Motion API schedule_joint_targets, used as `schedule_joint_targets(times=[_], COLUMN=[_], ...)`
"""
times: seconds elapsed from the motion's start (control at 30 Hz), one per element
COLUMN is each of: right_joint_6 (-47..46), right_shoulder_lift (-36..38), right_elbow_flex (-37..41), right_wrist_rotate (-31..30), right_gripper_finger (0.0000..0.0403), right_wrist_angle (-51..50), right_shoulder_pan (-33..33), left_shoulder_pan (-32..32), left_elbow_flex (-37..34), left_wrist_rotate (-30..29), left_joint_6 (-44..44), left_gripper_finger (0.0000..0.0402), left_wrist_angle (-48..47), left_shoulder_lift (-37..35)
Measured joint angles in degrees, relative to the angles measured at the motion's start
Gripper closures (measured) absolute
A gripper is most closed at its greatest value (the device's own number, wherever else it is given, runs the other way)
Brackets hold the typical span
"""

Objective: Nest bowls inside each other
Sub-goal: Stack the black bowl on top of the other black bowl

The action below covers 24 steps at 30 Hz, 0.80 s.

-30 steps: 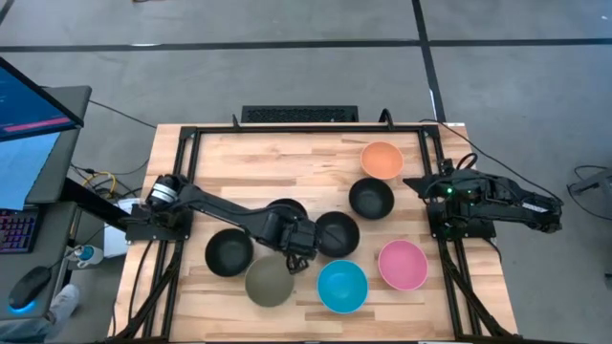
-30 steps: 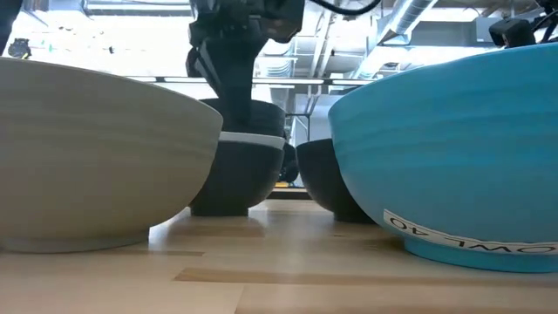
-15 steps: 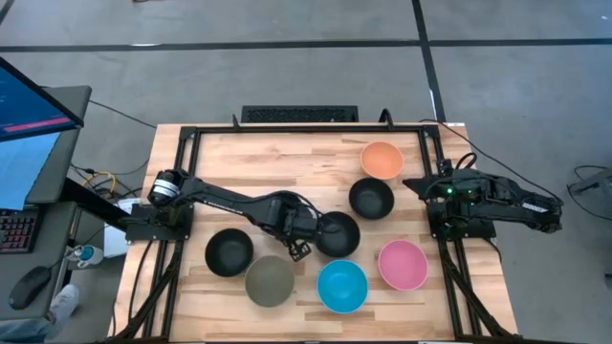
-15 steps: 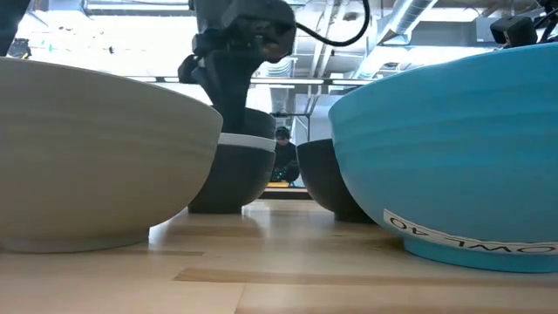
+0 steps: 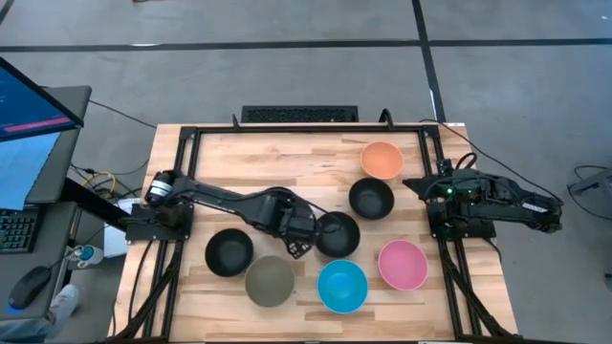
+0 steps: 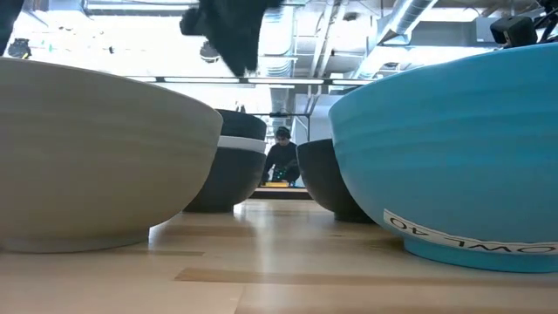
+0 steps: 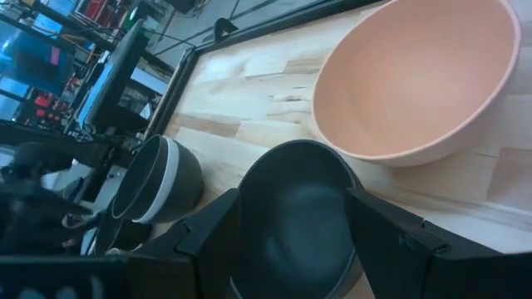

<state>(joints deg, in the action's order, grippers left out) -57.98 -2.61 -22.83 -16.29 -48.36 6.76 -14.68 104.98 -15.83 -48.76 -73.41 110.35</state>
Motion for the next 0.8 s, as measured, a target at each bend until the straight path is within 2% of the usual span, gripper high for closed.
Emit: schedule_joint_targets(times=[0.1, 0.2, 0.27, 0.33, 0.43, 0.5, 0.7, 0.8], right_joint_6=[0.03, 0.06, 0.11, 0.11, 0.12, 0.14, 0.13, 0.14], right_shoulder_lift=[0.00, 0.00, 0.02, 0.00, 0.02, 0.02, 0.02, 0.01], right_elbow_flex=[0.00, 0.00, 0.00, 0.00, 0.00, 0.00, 0.00, 0.00], right_wrist_rotate=[0.03, 0.05, 0.13, 0.15, 0.64, 1.30, 1.46, 1.49], right_gripper_finger=[0.0163, 0.0163, 0.0163, 0.0163, 0.0163, 0.0163, 0.0163, 0.0163], right_wrist_angle=[0.00, -0.01, 0.00, 0.00, -0.02, -0.01, -0.01, -0.01], right_shoulder_pan=[0.00, 0.00, 0.00, 0.00, 0.02, 0.00, 0.01, 0.01], left_shoulder_pan=[-2.85, -6.24, -9.46, -12.27, -15.97, -17.51, -21.32, -22.21], left_elbow_flex=[-0.60, -4.42, -7.08, -10.55, -17.62, -22.79, -40.84, -46.76], left_wrist_rotate=[-5.79, -5.63, -8.44, -8.88, -8.66, -7.15, -1.70, -1.33], left_joint_6=[-3.39, -11.61, -15.27, -16.92, -15.00, -16.47, -41.08, -46.32], left_gripper_finger=[0.0273, 0.0266, 0.0265, 0.0265, 0.0273, 0.0283, 0.0304, 0.0305], left_wrist_angle=[-6.36, -15.55, -16.70, -12.09, 1.80, 6.70, 6.37, 10.55], left_shoulder_lift=[-0.52, -0.51, -1.79, -4.94, -11.47, -16.19, -32.78, -39.81])
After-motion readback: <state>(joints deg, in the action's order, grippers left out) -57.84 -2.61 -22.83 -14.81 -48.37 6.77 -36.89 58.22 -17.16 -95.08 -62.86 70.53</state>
